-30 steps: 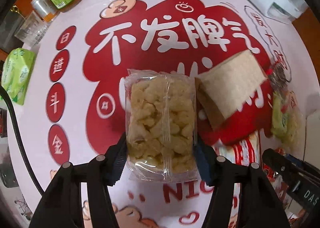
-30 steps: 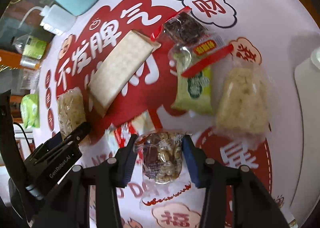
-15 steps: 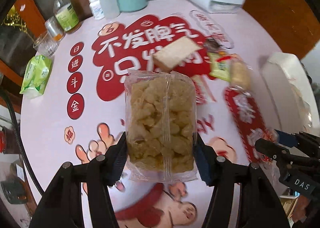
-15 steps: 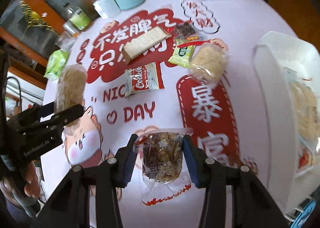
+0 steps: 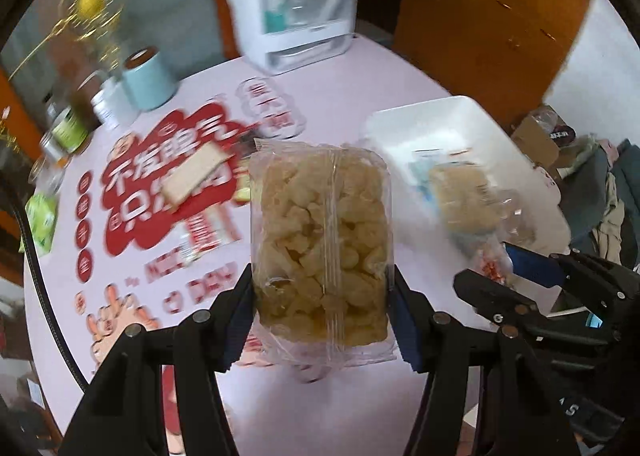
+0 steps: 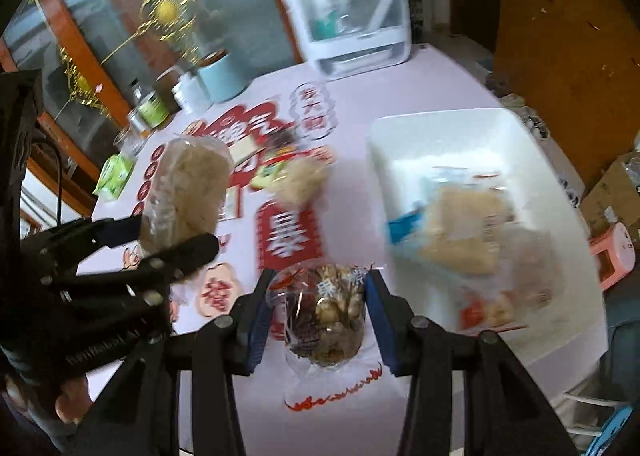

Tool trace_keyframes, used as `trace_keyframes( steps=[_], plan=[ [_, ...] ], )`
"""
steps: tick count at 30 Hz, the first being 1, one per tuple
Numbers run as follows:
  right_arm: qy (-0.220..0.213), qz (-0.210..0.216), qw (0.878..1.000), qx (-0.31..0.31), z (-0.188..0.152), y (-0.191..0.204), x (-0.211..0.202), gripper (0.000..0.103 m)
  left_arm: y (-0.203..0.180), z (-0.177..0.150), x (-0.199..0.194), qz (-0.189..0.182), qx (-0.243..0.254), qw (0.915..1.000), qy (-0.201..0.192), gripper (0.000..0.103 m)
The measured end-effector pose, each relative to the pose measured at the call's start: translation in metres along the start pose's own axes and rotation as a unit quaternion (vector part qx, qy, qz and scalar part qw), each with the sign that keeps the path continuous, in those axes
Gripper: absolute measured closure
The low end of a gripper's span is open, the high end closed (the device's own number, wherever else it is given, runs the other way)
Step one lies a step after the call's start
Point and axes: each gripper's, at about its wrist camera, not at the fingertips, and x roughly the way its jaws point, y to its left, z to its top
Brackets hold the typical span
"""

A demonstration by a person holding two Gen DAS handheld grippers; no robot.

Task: Organize snacks
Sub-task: 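Carry the nut bag and puffed-snack bag over the white tray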

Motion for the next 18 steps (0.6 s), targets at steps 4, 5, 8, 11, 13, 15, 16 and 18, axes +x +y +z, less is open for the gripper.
trace_keyframes(
  steps=[4, 5, 8, 11, 13, 15, 16, 18],
  plan=[
    [-0.019, -0.016, 1.000, 0.006, 0.008, -0.057, -0.015, 0.058, -0.054, 0.019, 0.013, -0.005, 0.001, 1.0000, 0.004, 0.044],
    [-0.022, -0.019, 1.000, 0.007, 0.009, -0.068, -0.017, 0.058, -0.062, 0.021, 0.016, -0.006, 0.002, 1.0000, 0.006, 0.044],
    [-0.033, -0.031, 0.999, 0.014, 0.018, -0.108, -0.020, 0.058, -0.104, 0.034, 0.030, 0.008, 0.014, 0.9998, 0.010, 0.044],
    [-0.038, -0.041, 0.998, 0.023, 0.029, -0.138, -0.020, 0.058, -0.137, 0.045, 0.041, 0.012, 0.020, 0.9996, 0.018, 0.044],
    [-0.042, -0.042, 0.998, 0.031, 0.040, -0.159, -0.019, 0.058, -0.157, 0.052, 0.048, 0.015, 0.024, 0.9994, 0.021, 0.044],
    [-0.046, -0.041, 0.997, 0.035, 0.048, -0.175, -0.018, 0.058, -0.170, 0.057, 0.055, 0.022, 0.029, 0.9990, 0.023, 0.044],
    [-0.049, -0.040, 0.997, 0.038, 0.053, -0.182, -0.017, 0.058, -0.176, 0.060, 0.058, 0.026, 0.031, 0.9989, 0.024, 0.044],
    [-0.052, -0.040, 0.997, 0.039, 0.063, -0.193, -0.014, 0.058, -0.186, 0.066, 0.065, 0.029, 0.031, 0.9986, 0.030, 0.044]
  ],
)
